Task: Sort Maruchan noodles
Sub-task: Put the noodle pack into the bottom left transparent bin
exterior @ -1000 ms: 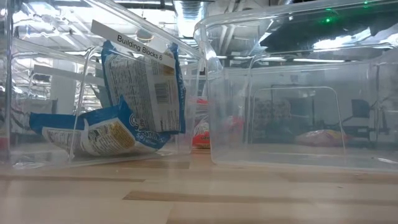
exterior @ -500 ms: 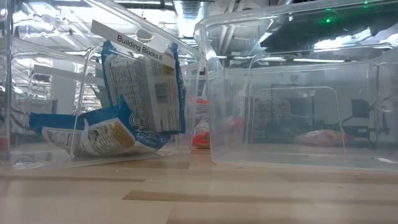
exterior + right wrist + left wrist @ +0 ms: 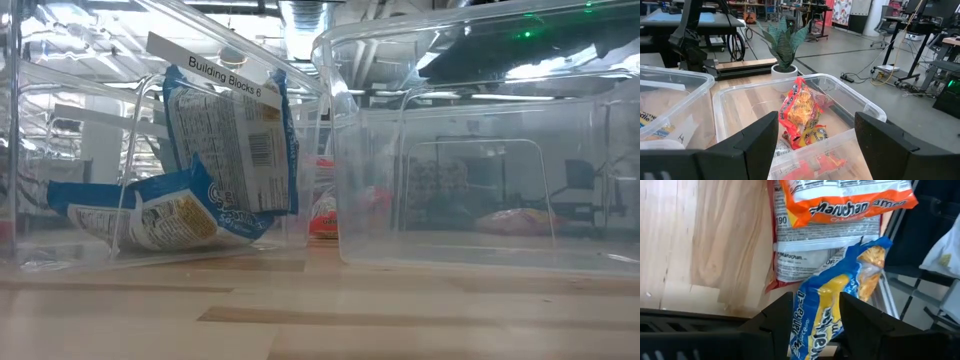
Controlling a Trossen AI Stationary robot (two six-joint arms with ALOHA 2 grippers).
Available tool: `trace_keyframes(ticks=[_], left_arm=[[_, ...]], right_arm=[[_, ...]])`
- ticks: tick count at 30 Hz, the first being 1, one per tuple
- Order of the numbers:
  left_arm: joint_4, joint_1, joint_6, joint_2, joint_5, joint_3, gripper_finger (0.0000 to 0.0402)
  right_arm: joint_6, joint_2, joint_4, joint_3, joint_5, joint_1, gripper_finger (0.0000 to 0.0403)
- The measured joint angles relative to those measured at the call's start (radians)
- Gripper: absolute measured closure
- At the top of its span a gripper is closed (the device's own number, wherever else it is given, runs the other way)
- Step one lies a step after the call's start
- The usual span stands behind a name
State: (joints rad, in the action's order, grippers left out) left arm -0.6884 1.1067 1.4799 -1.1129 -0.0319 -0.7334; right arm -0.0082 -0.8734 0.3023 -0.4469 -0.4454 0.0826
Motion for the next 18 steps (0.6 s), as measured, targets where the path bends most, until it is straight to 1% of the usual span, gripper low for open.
trace_keyframes(ticks=[5,12,18], left_arm=[[0.051,0.005,-0.029,-0.058,-0.003,0.000,0.0255],[0.073,0.004,-0.074,-0.145,0.029,-0.001,0.0255],[0.073,0.004,-0.102,-0.157,0.048,-0.002,0.0260]], right_arm=[[0.000,0.000,-0.006,0.000,0.000,0.000,0.0120],[0.001,0.000,-0.005,0.000,0.000,0.000,0.0120],[0.001,0.000,-0.003,0.000,0.000,0.000,0.0120]])
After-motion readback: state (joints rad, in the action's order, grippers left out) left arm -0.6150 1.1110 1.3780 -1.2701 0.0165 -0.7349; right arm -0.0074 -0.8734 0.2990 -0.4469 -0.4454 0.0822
